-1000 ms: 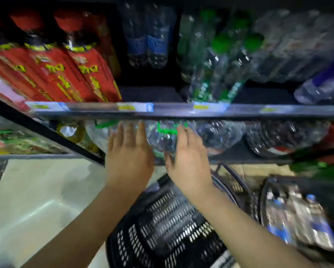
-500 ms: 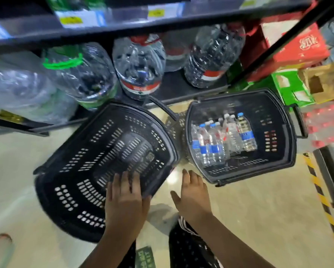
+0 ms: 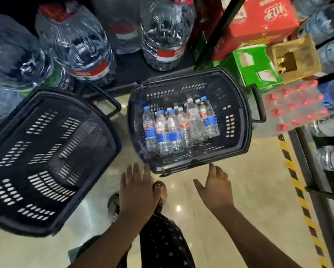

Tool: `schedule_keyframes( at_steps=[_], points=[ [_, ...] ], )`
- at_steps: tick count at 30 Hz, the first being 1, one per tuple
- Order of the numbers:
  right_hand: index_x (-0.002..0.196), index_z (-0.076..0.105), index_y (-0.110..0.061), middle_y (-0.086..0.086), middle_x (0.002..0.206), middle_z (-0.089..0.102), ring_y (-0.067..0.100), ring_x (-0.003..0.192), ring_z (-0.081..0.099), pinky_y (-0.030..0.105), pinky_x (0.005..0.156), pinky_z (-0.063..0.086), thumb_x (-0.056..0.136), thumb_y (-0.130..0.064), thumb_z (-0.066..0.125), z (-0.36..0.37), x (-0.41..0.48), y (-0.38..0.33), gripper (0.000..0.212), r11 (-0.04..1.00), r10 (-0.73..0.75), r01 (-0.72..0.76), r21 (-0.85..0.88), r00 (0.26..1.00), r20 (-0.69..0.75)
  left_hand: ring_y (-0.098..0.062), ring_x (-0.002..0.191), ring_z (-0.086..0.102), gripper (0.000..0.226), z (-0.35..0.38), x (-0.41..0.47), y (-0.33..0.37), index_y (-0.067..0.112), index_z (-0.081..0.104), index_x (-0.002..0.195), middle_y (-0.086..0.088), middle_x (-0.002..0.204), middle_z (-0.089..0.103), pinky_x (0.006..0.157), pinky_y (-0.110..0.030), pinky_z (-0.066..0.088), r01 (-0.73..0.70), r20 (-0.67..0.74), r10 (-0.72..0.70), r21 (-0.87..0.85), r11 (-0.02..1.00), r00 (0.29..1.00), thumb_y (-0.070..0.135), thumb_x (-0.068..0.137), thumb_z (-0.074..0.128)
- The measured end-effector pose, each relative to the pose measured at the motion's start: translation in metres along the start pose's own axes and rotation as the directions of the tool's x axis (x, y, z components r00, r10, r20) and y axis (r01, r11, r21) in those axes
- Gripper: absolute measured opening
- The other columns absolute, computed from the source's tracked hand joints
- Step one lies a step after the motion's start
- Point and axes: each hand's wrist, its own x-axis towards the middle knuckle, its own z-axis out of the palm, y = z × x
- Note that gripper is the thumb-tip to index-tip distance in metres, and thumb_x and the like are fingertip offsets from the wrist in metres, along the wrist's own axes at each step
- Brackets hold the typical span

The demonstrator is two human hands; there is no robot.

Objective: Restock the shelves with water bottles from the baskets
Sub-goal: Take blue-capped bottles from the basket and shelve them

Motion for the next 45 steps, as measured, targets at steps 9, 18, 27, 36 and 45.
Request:
schedule_keyframes(
  at_steps=[9,18,27,36,45],
  points=[
    [0.134,0.039,-0.006,0.015,0.136,0.047,0.034,0.125,0.043,0.041,0.099,0.039,0.087,-0.047,0.061,-0.011,0.058,0.012,0.066,0.988,0.131,-0.133,0.077,0.991,0.037,-0.042,0.134,0.037,0.094,0.0,0.076,0.017,0.004,0.035,0.145,-0.026,0.142,0.044,0.11,-0.052,0.034,0.086,-0.04,-0.09,-0.09,0.992,0.995,0.068,0.079,0.054],
    [0.135,0.037,-0.001,0.022,0.132,0.047,0.04,0.126,0.041,0.044,0.102,0.037,0.084,-0.04,0.069,0.006,0.196,0.029,0.071,0.936,0.254,-0.28,0.213,0.957,0.142,-0.037,0.143,0.019,0.101,0.05,0.198,0.049,0.009,0.017,0.151,-0.016,0.155,0.026,0.118,-0.045,0.019,0.094,0.099,-0.073,-0.226,0.97,0.992,0.073,0.08,0.049],
    [0.137,0.038,0.002,0.018,0.127,0.05,0.035,0.119,0.049,0.043,0.1,0.042,0.083,-0.042,0.069,0.068,0.349,0.078,0.076,0.981,0.109,-0.136,0.141,0.977,0.183,-0.033,0.143,0.023,0.113,0.131,0.354,0.079,0.012,0.028,0.149,-0.013,0.154,0.032,0.117,-0.043,0.018,0.166,0.035,-0.163,-0.288,0.943,0.986,0.086,0.065,0.04],
    [0.116,0.048,-0.005,0.012,0.111,0.064,0.031,0.103,0.062,0.031,0.076,0.045,0.076,-0.043,0.076,0.096,0.385,0.079,0.063,0.982,0.154,-0.157,0.104,0.987,0.036,-0.031,0.147,0.007,0.115,0.146,0.374,0.098,0.008,0.005,0.154,-0.016,0.158,0.017,0.118,-0.041,0.005,0.301,0.099,-0.284,-0.31,0.902,0.954,0.066,0.074,0.065],
    [0.097,0.07,-0.017,0.004,0.084,0.074,0.023,0.076,0.072,0.037,0.073,0.06,0.074,-0.024,0.082,0.058,0.345,0.1,0.027,0.777,0.0,-0.313,0.546,0.868,0.497,-0.019,0.111,0.05,0.098,0.101,0.299,0.101,0.024,0.02,0.152,0.002,0.133,0.04,0.091,-0.031,0.045,0.287,0.033,-0.412,-0.768,0.573,0.91,0.043,0.074,0.078]
  ],
)
